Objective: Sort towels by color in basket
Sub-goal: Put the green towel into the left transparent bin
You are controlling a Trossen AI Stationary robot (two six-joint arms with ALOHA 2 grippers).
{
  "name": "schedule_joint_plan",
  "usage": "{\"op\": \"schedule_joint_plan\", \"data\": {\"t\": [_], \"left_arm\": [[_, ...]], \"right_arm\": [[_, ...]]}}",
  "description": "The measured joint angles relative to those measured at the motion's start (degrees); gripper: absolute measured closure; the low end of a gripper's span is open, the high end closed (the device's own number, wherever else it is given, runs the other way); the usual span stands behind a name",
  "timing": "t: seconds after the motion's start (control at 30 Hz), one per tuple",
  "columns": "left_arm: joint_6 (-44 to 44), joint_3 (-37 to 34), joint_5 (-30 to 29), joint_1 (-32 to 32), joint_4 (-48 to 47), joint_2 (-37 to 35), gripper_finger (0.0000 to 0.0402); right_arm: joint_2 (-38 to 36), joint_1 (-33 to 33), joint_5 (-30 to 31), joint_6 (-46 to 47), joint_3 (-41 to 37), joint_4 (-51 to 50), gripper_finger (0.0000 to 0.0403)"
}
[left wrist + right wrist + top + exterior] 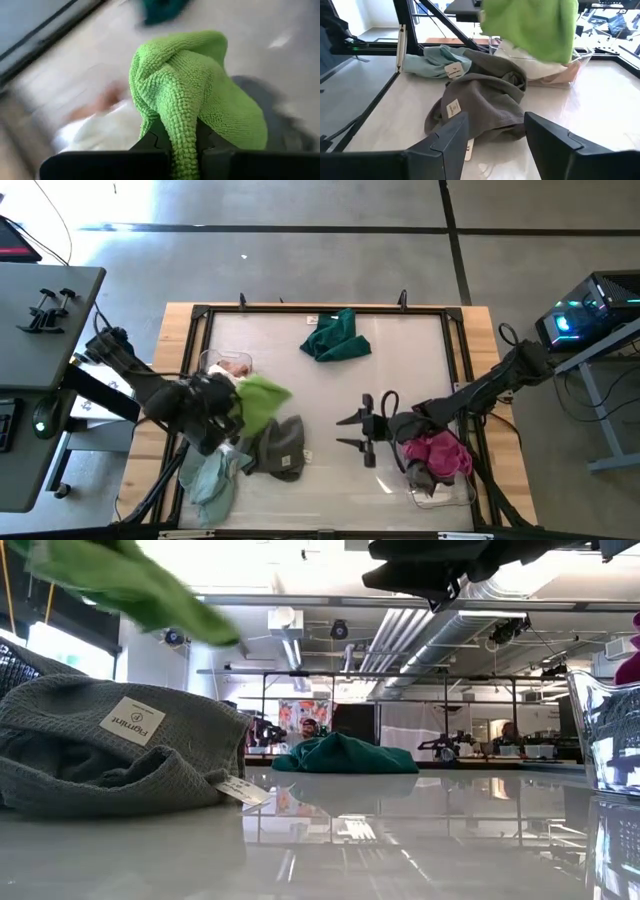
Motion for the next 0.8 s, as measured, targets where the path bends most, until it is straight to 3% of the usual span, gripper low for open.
{"op": "schedule_joint_plan", "data": {"t": [0.2, 0.33, 0.53, 0.8], "left_arm": [[-8.2, -1.5, 4.6, 2.4, -2.1, -2.9, 0.0401], [-10.4, -7.2, 9.3, 4.8, -1.4, -3.0, 0.0401], [-15.9, -14.4, 9.2, 7.1, -1.4, -3.2, 0.0401], [-16.1, -18.4, 9.6, 11.2, -1.5, -3.4, 0.0401]], "right_arm": [[0.0, 0.2, 0.0, 0.0, 0.0, -0.2, 0.0213], [0.4, 0.2, -0.1, 0.1, 0.0, -0.4, 0.0213], [1.6, 0.3, -0.1, 1.4, 0.0, -0.5, 0.0213], [1.8, 0.3, -0.7, 1.7, 0.0, -0.6, 0.0213]]}}
